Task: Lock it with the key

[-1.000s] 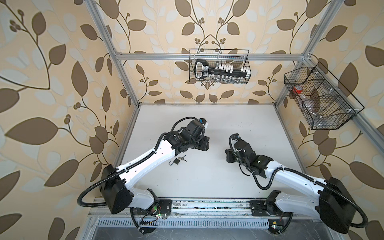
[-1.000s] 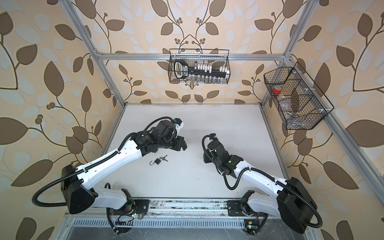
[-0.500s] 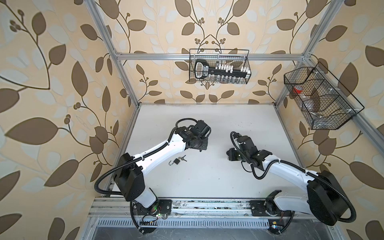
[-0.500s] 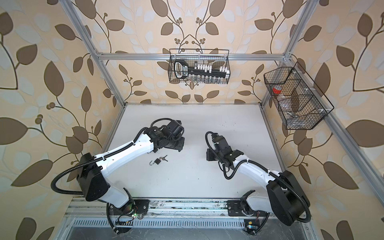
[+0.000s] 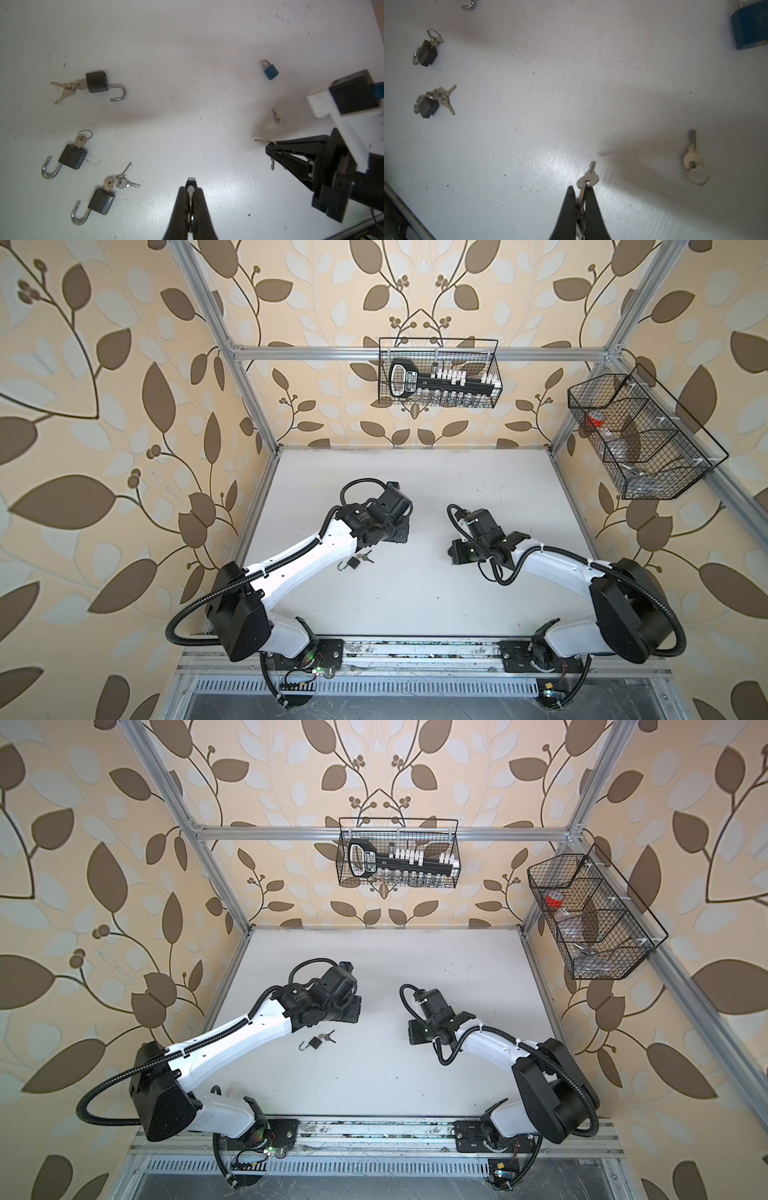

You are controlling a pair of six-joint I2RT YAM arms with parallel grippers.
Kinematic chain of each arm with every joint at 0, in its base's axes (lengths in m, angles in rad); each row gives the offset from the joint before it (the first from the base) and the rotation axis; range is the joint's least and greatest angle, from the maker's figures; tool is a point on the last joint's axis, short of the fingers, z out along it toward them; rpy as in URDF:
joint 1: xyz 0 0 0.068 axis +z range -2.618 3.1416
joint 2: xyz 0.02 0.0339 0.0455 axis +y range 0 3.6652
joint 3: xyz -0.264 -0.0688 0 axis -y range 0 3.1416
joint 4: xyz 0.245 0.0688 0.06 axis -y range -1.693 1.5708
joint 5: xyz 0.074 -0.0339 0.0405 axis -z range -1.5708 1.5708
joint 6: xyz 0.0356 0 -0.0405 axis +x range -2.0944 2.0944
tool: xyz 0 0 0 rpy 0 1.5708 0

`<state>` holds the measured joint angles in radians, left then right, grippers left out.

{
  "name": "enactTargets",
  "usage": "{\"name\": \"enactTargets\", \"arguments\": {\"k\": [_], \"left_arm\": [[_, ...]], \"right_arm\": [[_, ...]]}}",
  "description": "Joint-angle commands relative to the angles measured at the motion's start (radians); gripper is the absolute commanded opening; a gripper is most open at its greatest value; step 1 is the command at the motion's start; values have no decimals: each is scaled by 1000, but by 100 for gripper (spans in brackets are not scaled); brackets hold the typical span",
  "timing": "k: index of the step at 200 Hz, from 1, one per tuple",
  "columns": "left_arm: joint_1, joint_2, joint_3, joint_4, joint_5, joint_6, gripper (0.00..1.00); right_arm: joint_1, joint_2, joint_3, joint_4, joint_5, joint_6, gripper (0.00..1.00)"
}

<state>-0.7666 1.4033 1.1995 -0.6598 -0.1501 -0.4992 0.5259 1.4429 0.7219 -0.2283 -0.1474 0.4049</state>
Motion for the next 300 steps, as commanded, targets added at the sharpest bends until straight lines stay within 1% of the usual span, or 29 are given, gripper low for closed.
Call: {"name": "enactTargets", "arguments": {"k": [1,44,117,174,211,251,300], "left_arm": [[-4,-43,-12,56,36,33,0],[-3,-56,-26,74,88,51,0],[-3,-80,-44,71,108,47,0],[-3,-92,-48,71,109,49,0],[-3,-92,-48,77,118,48,0],[-3,-122,-47,47,46,38,0],[5,-168,-67,42,26,35,0]], "right_arm": [[-1,30,33,-22,-12,-33,0],[-3,71,63,-42,76,-42,0],[-7,145,130,-66,163,-58,5],[-16,154,126,-69,186,-66,7],[-23,160,138,-65,185,-66,11],[-34,172,158,-69,180,-66,16],[-46,176,175,-73,182,-66,21]]}}
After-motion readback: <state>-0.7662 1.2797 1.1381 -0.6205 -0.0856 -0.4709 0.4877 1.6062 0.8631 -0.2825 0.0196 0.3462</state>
